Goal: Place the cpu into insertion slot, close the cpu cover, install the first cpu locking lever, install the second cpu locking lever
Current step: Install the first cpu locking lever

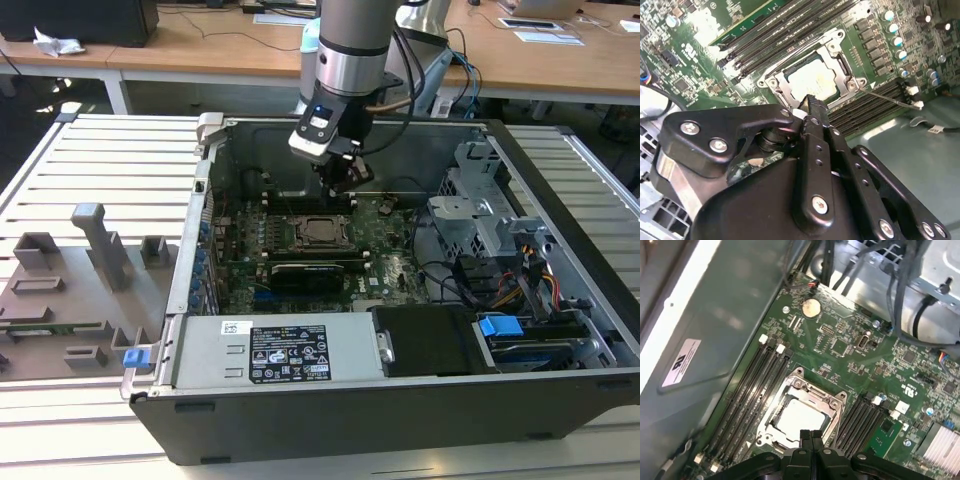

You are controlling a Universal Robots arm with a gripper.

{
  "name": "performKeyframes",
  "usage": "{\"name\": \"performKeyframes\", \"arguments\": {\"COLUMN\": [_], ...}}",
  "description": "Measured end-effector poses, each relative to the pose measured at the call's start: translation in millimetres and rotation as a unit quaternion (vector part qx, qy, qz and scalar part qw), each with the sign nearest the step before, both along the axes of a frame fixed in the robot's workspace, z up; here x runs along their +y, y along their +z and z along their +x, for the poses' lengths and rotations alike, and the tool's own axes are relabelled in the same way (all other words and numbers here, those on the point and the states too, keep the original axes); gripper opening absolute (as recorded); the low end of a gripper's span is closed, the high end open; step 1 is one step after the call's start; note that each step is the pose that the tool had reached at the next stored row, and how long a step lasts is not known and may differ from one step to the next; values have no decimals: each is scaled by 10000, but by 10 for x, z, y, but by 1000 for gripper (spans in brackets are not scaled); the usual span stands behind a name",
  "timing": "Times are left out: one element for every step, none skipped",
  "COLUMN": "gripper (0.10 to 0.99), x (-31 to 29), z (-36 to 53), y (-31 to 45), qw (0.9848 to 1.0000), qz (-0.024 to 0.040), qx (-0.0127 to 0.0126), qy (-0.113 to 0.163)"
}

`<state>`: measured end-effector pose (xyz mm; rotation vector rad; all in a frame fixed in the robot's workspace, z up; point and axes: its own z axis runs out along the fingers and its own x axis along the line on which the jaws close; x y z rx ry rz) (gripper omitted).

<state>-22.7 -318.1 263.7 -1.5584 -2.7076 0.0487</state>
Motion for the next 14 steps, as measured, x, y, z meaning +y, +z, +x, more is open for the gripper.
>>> {"name": "performKeyframes", "arguments": {"gripper": [106,106,106,106,106,106,106,106,106,106,106,106,106,106], "x": [0,0,0,0,0,0,0,0,0,0,0,0,0,0], "z": [0,0,0,0,0,0,0,0,0,0,0,0,0,0], "y": [0,0,0,0,0,0,0,0,0,0,0,0,0,0], "qw": [10000,9999,9997,9993,9991,9989,9985,9981,9977,9970,9962,9958,9953,9940], "qz": [0,0,0,0,0,0,0,0,0,0,0,0,0,0], "qx": [0,0,0,0,0,0,0,0,0,0,0,0,0,0], "qy": [85,159,227,364,414,468,553,622,673,776,869,918,969,1091]}}
